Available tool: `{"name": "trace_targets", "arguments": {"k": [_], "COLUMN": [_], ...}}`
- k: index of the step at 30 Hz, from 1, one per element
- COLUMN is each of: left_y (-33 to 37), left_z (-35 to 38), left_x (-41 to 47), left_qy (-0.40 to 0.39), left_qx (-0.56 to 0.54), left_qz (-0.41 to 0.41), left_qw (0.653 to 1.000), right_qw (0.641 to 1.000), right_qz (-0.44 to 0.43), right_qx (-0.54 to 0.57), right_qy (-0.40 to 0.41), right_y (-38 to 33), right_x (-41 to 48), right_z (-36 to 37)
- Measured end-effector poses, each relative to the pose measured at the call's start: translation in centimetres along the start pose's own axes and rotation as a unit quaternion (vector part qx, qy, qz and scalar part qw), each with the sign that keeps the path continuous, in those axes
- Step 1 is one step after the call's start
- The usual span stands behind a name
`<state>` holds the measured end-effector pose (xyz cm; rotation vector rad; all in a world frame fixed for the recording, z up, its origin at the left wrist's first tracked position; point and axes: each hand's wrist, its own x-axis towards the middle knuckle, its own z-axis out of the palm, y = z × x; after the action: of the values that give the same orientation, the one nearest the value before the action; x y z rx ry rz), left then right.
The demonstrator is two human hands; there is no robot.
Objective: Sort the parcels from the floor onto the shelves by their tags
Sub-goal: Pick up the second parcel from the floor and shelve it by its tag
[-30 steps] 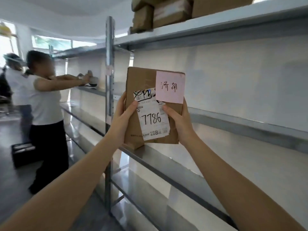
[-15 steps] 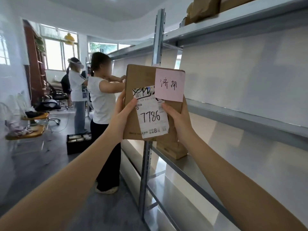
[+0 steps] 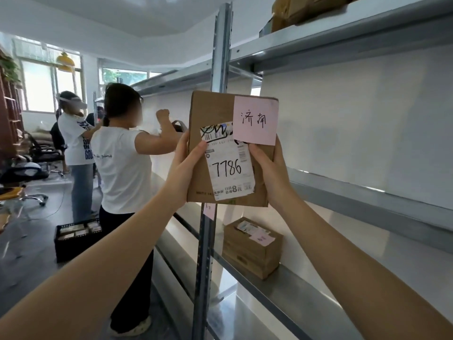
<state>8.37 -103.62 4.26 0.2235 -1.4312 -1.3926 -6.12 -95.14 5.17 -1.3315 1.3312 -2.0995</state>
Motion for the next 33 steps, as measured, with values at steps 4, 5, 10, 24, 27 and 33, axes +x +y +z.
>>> {"name": "trace_targets", "arguments": {"k": [4, 5, 10, 24, 27, 33], "left_y": [-2.8, -3.5, -6.6, -12.3, -13.1, -14.0], "left_z": [0.0, 0.0, -1.0, -1.8, -1.2, 0.8], "left_x": [3.6, 4.5, 9.6, 24.5, 25.8, 28.6], "left_qy": [-0.032, -0.04, -0.078, -0.23, -0.244, -0.269], "left_qx": [-0.012, -0.017, -0.047, -0.097, -0.114, -0.094], "left_qz": [-0.008, -0.01, -0.029, -0.109, -0.148, -0.225], "left_qw": [0.999, 0.999, 0.995, 0.962, 0.952, 0.932], "right_qw": [1.0, 1.0, 0.996, 0.966, 0.962, 0.958], "right_qz": [-0.01, -0.011, -0.028, -0.051, -0.027, 0.029], "right_qx": [-0.012, -0.015, -0.05, -0.132, -0.151, -0.162], "right_qy": [0.017, 0.023, 0.061, 0.215, 0.228, 0.236], "right_y": [1.9, 2.3, 4.7, 8.2, 8.5, 7.6], "right_x": [2.9, 3.6, 7.3, 16.9, 18.4, 21.3], "right_z": [-0.7, -0.8, -0.4, 1.6, 1.0, -0.7]}}
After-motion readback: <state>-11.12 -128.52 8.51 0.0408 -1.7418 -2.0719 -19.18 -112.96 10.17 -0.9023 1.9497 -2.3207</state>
